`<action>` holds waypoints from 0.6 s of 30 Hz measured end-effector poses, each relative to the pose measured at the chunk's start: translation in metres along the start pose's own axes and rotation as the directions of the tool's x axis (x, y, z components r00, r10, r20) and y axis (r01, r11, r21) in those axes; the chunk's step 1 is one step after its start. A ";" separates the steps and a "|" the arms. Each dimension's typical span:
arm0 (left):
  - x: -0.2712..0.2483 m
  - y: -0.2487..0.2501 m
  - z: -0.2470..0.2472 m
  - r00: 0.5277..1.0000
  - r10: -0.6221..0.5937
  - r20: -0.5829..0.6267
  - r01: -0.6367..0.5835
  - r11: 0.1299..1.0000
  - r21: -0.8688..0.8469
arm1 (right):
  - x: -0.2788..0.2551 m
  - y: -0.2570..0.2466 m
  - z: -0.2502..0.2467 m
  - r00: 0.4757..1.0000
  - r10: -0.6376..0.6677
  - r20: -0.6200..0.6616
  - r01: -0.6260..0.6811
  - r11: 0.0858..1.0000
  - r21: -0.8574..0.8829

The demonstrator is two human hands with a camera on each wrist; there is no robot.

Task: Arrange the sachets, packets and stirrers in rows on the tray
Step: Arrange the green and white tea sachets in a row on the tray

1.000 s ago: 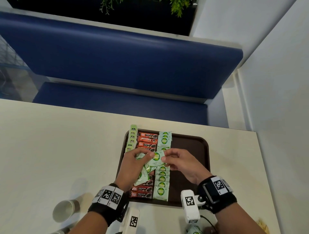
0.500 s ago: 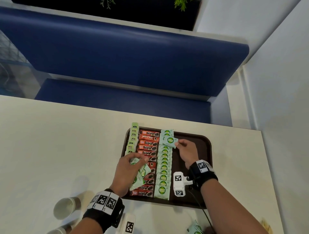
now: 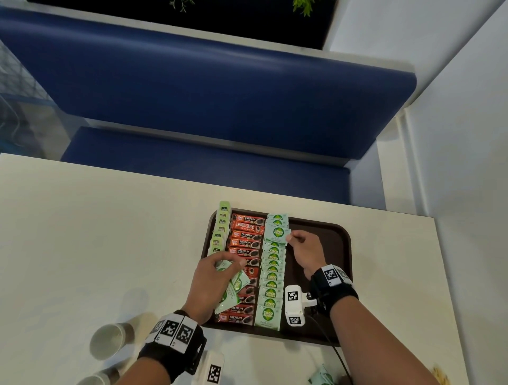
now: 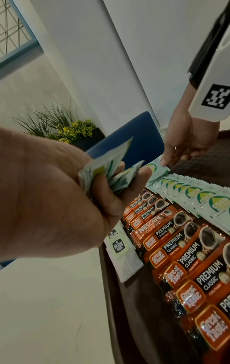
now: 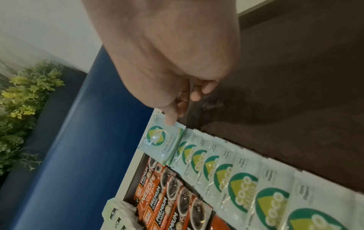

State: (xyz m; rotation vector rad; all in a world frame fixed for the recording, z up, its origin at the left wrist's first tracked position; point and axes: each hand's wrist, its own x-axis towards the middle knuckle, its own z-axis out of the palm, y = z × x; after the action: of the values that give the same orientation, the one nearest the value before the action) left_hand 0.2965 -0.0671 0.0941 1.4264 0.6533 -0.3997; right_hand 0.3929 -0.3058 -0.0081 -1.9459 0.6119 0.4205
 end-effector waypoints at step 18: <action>-0.001 0.003 -0.001 1.000 -0.003 -0.011 0.003 1.000 0.020 | -0.004 0.001 0.001 0.997 0.041 -0.067 -0.047 0.994 -0.099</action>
State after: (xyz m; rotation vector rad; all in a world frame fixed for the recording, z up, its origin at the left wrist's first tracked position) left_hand 0.2976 -0.0662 0.0968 1.4478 0.6621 -0.4021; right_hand 0.3897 -0.3041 -0.0070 -2.0517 0.6878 0.4246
